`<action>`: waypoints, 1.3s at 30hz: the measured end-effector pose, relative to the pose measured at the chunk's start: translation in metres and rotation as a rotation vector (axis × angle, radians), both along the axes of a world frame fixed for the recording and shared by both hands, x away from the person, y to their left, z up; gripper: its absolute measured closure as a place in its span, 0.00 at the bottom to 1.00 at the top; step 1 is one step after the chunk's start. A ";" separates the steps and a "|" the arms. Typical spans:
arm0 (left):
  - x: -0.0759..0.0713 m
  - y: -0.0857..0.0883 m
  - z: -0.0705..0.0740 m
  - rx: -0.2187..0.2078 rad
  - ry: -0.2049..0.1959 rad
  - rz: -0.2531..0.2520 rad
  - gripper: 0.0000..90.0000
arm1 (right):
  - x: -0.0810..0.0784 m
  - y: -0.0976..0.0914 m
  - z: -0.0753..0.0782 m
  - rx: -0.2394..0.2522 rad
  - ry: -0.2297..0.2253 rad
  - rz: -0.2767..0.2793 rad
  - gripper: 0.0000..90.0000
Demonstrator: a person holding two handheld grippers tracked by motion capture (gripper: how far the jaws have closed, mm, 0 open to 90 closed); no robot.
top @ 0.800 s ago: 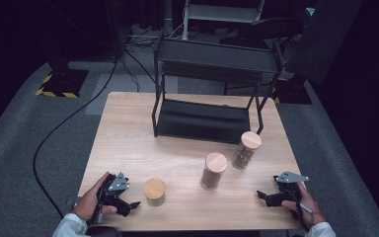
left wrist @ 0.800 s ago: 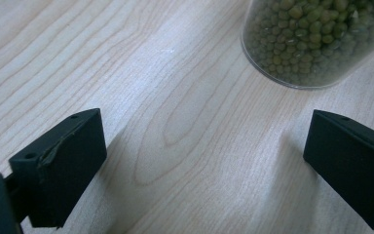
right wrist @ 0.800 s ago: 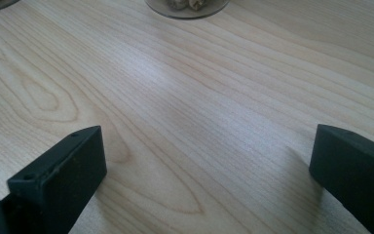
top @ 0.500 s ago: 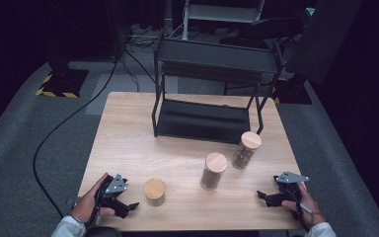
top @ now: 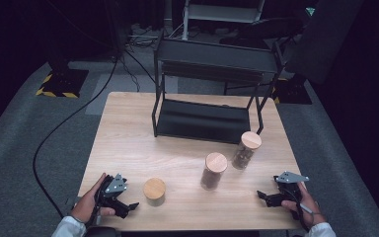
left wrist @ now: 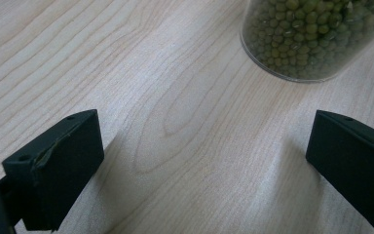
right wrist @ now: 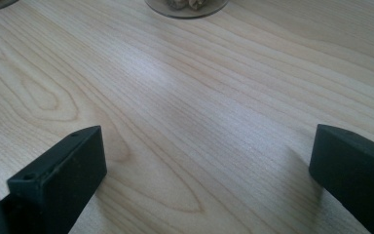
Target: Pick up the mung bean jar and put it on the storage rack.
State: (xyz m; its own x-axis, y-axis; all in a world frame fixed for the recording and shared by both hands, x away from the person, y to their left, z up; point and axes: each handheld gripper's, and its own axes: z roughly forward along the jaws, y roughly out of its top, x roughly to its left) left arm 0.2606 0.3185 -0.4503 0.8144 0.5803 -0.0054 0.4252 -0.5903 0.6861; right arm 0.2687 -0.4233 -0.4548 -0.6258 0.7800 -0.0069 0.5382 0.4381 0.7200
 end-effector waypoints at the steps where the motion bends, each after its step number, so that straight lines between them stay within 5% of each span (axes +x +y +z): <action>1: 0.000 0.000 0.000 0.000 0.000 0.000 0.00 | 0.000 0.000 0.000 0.000 0.000 0.000 0.00; 9: 0.000 -0.006 0.005 0.018 -0.002 -0.021 0.02 | 0.000 0.000 0.000 0.000 0.000 0.000 0.00; 18: -0.004 -0.011 0.021 -0.007 -0.058 -0.075 0.03 | 0.000 0.000 0.000 0.000 0.000 0.000 0.00; 39: -0.003 -0.024 0.030 -0.052 -0.062 -0.125 0.03 | 0.000 0.000 0.000 0.000 0.000 0.000 0.00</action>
